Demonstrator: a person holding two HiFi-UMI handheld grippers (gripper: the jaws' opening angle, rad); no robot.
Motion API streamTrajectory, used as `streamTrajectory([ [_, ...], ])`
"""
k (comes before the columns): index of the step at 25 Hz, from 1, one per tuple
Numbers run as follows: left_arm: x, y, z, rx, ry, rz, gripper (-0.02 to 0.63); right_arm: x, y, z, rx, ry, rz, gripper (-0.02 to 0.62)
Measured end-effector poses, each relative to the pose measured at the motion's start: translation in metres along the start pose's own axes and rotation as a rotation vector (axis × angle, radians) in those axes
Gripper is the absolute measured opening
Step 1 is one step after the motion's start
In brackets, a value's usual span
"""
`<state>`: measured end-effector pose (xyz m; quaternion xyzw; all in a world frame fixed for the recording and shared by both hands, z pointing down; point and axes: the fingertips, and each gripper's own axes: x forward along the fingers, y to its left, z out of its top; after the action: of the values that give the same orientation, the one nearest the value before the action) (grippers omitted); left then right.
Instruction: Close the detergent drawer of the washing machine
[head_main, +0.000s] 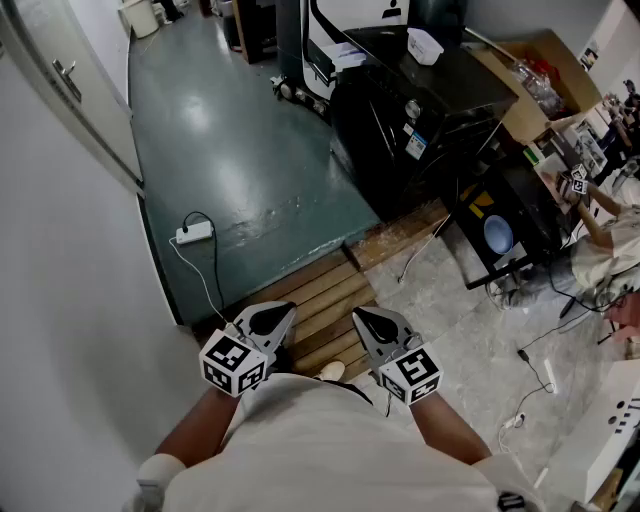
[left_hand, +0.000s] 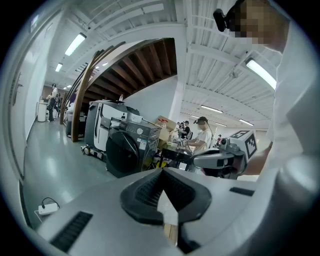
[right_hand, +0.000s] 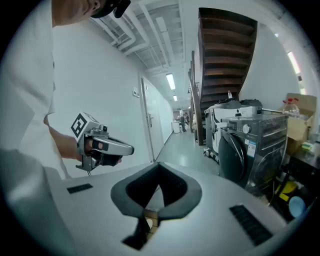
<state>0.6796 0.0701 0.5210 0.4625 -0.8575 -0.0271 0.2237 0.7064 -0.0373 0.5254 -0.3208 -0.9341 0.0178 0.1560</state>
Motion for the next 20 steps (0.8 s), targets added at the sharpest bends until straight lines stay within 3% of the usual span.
streamTrajectory([
  [11,0.011,0.027,0.009,0.005,-0.005,-0.016,-0.005,0.03,-0.009,0.01,-0.014,0.014,-0.001,0.003],
  [20,0.009,0.099,0.017,-0.01,-0.022,-0.028,-0.005,0.1,-0.015,0.021,0.014,0.024,0.001,0.005],
])
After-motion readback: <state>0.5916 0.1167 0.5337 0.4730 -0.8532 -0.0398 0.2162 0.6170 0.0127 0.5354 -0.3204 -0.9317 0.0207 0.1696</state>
